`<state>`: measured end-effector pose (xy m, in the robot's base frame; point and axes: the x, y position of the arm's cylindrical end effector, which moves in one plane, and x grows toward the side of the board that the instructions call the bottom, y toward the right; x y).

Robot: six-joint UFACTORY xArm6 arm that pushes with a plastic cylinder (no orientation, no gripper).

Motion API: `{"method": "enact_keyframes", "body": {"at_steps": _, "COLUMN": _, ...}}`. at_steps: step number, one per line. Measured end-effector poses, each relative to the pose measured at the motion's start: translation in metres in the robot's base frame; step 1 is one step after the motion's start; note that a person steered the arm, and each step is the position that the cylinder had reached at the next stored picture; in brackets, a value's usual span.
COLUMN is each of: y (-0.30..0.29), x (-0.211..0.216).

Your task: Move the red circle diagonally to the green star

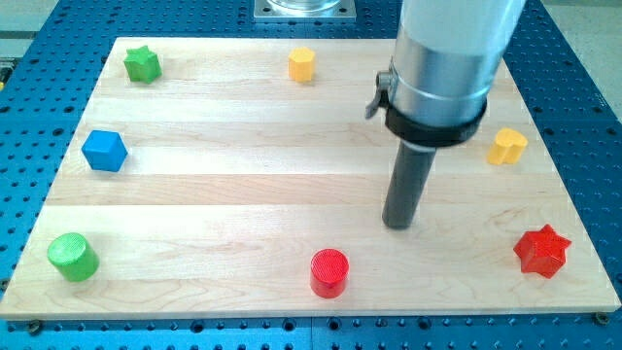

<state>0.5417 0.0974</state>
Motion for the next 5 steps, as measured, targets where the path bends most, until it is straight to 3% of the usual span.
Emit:
{"method": "enact_keyframes", "body": {"at_steps": 1, "y": -0.001, "x": 0.053}}
{"method": "enact_keyframes", "body": {"at_steps": 2, "y": -0.011, "x": 0.076}}
{"method": "enact_keyframes", "body": {"at_steps": 5, "y": -0.123, "x": 0.050}}
